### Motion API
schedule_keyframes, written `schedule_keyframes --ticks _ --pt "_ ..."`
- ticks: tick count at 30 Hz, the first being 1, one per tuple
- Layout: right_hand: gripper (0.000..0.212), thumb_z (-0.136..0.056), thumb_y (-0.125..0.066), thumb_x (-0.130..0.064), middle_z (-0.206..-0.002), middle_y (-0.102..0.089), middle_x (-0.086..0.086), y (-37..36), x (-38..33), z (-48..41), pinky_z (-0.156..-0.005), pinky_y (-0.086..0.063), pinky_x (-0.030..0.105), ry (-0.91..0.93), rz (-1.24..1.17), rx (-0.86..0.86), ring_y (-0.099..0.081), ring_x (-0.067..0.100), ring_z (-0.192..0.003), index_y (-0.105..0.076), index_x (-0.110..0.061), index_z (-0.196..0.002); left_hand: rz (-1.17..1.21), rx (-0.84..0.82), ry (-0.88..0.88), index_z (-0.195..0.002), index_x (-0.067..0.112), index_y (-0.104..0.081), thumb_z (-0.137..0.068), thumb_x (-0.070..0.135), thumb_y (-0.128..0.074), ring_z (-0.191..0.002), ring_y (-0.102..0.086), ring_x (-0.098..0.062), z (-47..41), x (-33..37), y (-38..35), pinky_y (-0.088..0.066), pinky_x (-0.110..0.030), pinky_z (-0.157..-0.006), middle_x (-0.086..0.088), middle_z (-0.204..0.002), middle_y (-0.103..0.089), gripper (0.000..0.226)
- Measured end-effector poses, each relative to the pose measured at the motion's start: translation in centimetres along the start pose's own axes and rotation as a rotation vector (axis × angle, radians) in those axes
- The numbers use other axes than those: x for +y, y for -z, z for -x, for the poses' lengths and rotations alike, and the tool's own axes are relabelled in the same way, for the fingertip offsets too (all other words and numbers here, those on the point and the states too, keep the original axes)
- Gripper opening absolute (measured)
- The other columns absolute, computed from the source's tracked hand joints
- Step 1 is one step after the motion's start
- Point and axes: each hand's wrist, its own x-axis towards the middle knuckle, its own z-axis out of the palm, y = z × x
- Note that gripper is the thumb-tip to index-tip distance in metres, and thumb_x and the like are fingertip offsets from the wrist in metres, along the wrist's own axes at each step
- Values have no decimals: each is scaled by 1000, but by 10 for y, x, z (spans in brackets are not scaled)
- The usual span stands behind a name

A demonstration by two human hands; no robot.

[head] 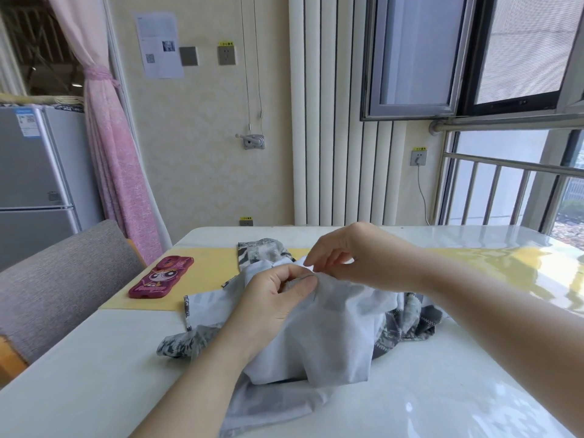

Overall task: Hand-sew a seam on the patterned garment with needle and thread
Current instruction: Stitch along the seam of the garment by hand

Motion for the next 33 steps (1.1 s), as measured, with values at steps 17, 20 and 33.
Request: schedule_keyframes --ticks 17,20,33 --pt "8 -81 -67 -21 -97 -58 -1 -29 24 9 -73 -44 31 511 508 379 -51 18 -79 -72 -25 -86 211 -76 155 -96 2 -67 -76 29 -63 -88 -64 -11 -5 -1 -1 -49 -16 -79 -8 -96 -72 33" --pt "8 -84 -68 -19 -98 -61 2 -31 30 8 -71 -45 33 591 587 410 -53 20 -79 -72 -21 -90 329 -114 240 -96 4 -70 -79 26 -63 -93 -65 -18 -6 1 1 -51 -24 -83 -13 -100 -71 29" --pt "13 -90 -58 -17 -77 -72 2 -32 -3 13 -80 -56 32 78 -701 431 -69 14 -80 -55 -6 -85 484 -42 333 -116 -7 -62 -86 17 -58 -100 -65 -31 -17 4 3 -54 -31 -84 -22 -109 -67 39"
